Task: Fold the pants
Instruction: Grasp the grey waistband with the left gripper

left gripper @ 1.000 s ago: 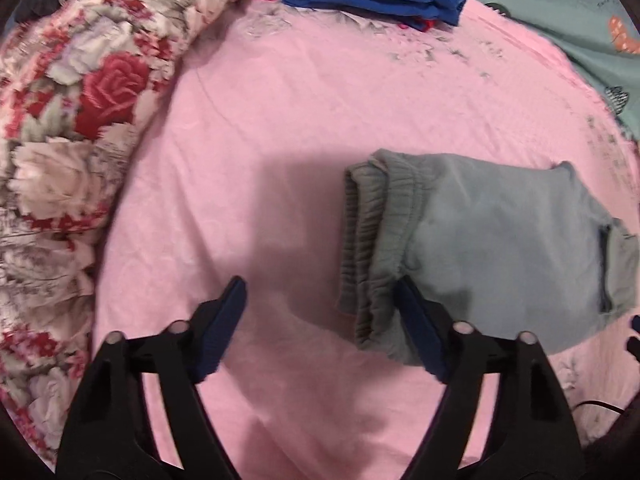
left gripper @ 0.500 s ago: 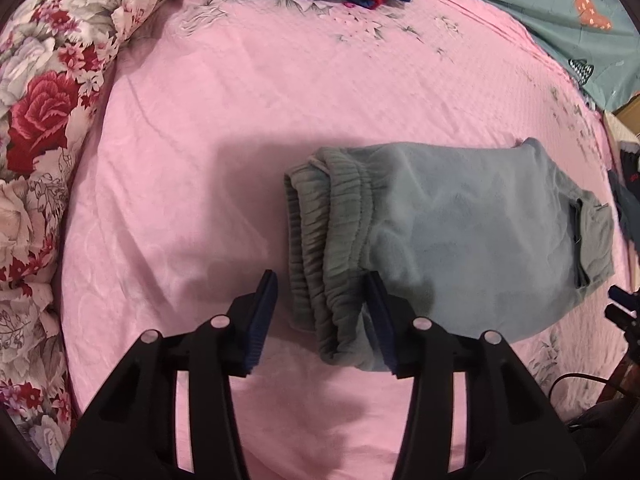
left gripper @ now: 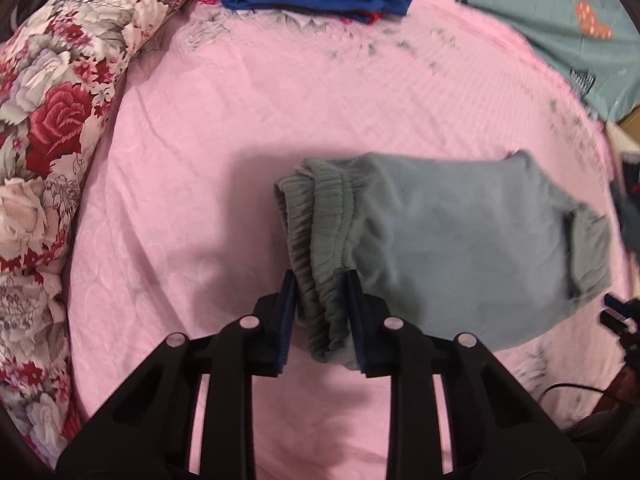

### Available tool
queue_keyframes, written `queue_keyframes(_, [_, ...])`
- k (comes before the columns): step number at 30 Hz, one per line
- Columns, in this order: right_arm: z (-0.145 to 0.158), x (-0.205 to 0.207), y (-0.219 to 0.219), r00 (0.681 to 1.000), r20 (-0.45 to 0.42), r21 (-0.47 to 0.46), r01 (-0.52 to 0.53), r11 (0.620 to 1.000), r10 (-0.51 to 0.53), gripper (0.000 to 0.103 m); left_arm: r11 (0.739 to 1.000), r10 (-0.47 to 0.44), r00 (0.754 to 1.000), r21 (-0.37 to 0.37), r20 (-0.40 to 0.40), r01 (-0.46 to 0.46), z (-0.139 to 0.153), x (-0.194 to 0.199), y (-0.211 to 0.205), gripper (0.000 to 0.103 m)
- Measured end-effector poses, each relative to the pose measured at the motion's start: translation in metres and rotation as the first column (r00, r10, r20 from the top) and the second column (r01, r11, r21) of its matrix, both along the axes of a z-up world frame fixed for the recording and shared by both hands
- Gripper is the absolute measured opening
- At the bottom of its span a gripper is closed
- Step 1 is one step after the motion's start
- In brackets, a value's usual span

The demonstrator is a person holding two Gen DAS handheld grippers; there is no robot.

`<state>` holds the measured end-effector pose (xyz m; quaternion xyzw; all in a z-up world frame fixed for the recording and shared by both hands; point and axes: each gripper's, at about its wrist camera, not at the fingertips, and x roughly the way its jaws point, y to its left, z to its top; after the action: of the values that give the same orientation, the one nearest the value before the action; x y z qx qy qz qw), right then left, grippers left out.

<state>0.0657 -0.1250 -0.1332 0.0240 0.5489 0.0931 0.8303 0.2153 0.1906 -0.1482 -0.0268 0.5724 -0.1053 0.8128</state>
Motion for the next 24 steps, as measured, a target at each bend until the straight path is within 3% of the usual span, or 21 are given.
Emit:
queue_keyframes(2, [-0.001,-0.002,-0.004,1.000,-0.005,0.006,0.004,1.000,-0.004,0.034,0.998,0.012,1.000,-0.066,0.021,-0.011,0.014,-0.004,0.004,0.021])
queue_keyframes(4, [-0.002,-0.005,-0.008,1.000,-0.007,0.010,0.007,1.000,-0.007,0.034,0.996,0.016,0.999,-0.086,0.041,-0.012,0.025,-0.009,0.002,0.020])
queue_keyframes(7, [-0.002,-0.009,-0.014,1.000,-0.007,0.017,0.007,1.000,-0.007,0.034,0.999,-0.009,0.999,-0.052,0.053,0.012,0.027,-0.013,-0.010,0.018])
queue_keyframes(8, [-0.003,-0.010,-0.016,1.000,-0.008,0.021,0.008,1.000,-0.007,0.034,1.000,-0.005,0.999,-0.008,0.049,0.006,0.021,-0.014,-0.013,0.031])
queue_keyframes(9, [-0.003,-0.011,-0.019,1.000,-0.010,0.023,0.008,1.000,-0.008,0.034,1.000,0.005,0.999,0.015,0.040,-0.005,0.015,-0.013,-0.012,0.057])
queue_keyframes(11, [-0.003,-0.013,-0.023,1.000,-0.014,0.025,0.014,1.000,-0.013,0.034,0.996,0.053,0.998,0.068,0.027,-0.055,0.003,-0.013,-0.006,0.070])
queue_keyframes(17, [-0.004,-0.019,-0.030,1.000,-0.017,0.023,0.023,0.999,-0.023,0.034,0.991,0.134,0.991,0.025,0.001,-0.134,-0.004,-0.015,0.022,0.078])
queue_keyframes(20, [-0.005,-0.020,-0.031,0.999,-0.025,0.021,0.030,0.999,-0.030,0.034,0.995,0.100,0.992,-0.003,-0.081,-0.101,-0.022,-0.012,0.022,0.079])
queue_keyframes(24, [-0.005,-0.022,-0.029,0.999,-0.026,0.015,0.040,0.999,-0.039,0.034,0.997,0.073,0.995,0.012,-0.073,-0.072,-0.026,-0.015,0.014,0.084])
